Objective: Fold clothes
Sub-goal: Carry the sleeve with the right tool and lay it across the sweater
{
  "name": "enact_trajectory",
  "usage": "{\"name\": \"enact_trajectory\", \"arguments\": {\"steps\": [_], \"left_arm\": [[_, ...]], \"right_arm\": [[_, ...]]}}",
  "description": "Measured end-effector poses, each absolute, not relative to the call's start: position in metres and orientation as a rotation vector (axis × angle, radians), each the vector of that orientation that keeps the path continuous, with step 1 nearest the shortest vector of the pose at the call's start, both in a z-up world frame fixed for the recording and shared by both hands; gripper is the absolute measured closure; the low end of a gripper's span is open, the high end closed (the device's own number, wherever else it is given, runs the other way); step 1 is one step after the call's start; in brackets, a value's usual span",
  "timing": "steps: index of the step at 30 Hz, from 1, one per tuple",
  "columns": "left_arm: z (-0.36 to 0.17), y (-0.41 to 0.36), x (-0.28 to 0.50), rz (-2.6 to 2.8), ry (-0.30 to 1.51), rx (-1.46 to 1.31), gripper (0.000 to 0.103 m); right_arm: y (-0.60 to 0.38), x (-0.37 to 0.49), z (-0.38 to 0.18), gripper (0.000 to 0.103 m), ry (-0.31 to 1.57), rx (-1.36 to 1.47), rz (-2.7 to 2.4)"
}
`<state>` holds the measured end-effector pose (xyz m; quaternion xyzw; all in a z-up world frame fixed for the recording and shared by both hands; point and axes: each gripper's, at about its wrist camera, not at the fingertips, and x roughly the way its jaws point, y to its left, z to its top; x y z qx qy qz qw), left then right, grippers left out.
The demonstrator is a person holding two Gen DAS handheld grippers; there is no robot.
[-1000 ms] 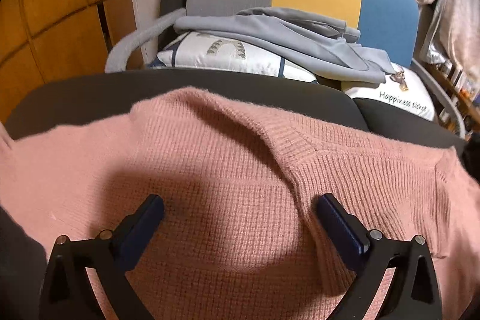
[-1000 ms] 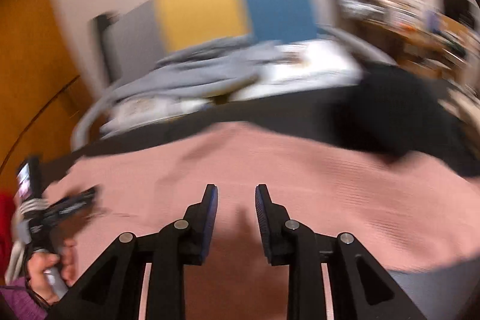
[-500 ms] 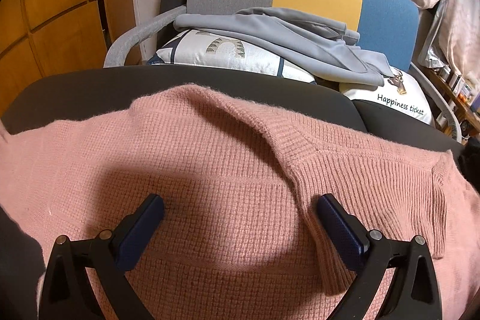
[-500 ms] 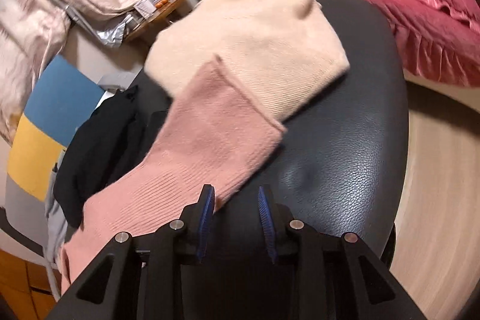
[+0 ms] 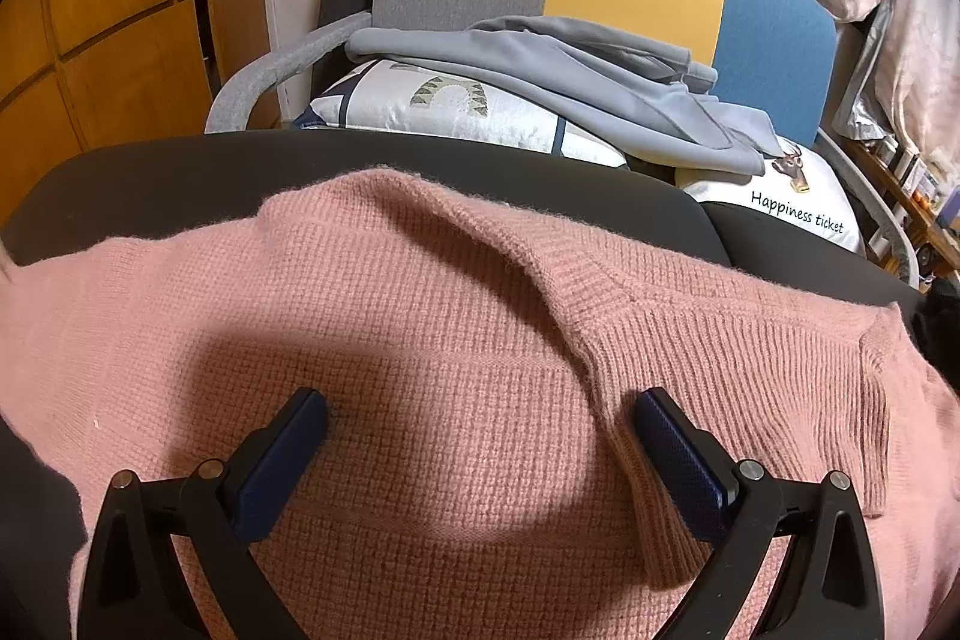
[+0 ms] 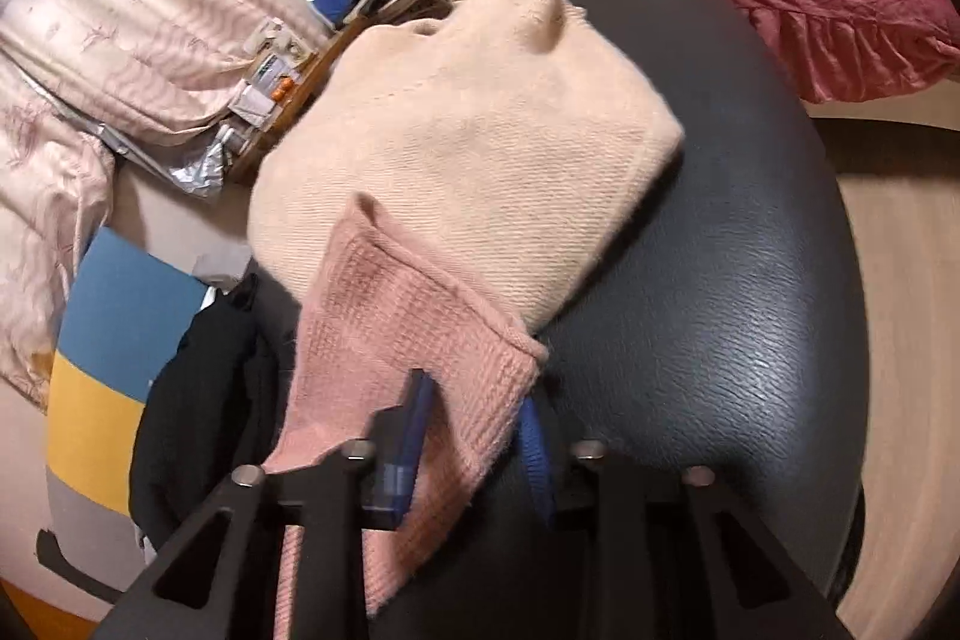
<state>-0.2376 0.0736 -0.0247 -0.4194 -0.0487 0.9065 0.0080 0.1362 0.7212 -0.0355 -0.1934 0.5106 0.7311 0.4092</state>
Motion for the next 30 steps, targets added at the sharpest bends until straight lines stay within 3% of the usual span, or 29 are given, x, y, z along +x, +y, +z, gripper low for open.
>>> {"name": "enact_trajectory", "arguments": {"steps": [8, 14, 20, 25, 30], "left_arm": [[-0.025, 0.074, -0.237, 2.825, -0.173, -1.309, 0.000], [-0.018, 0.080, -0.241, 2.784, -0.121, -1.377, 0.000], [-0.001, 0.072, -0.218, 2.602, -0.287, -1.399, 0.000], [-0.007, 0.068, -0.198, 2.550, -0.284, -1.433, 0.000], [-0.012, 0.070, -0.179, 2.522, -0.224, -1.403, 0.000]], "right_arm": [[0.706, 0.128, 0.012, 0.097, 1.331, -0.422, 1.984], [0.661, 0.085, 0.088, 0.097, 1.289, -0.381, 2.232], [0.567, -0.003, 0.140, 0.097, 1.228, -0.454, 2.566], [0.478, -0.074, 0.134, 0.097, 1.209, -0.627, 2.752], [0.393, -0.121, 0.085, 0.097, 1.164, -0.890, 2.846]]}}
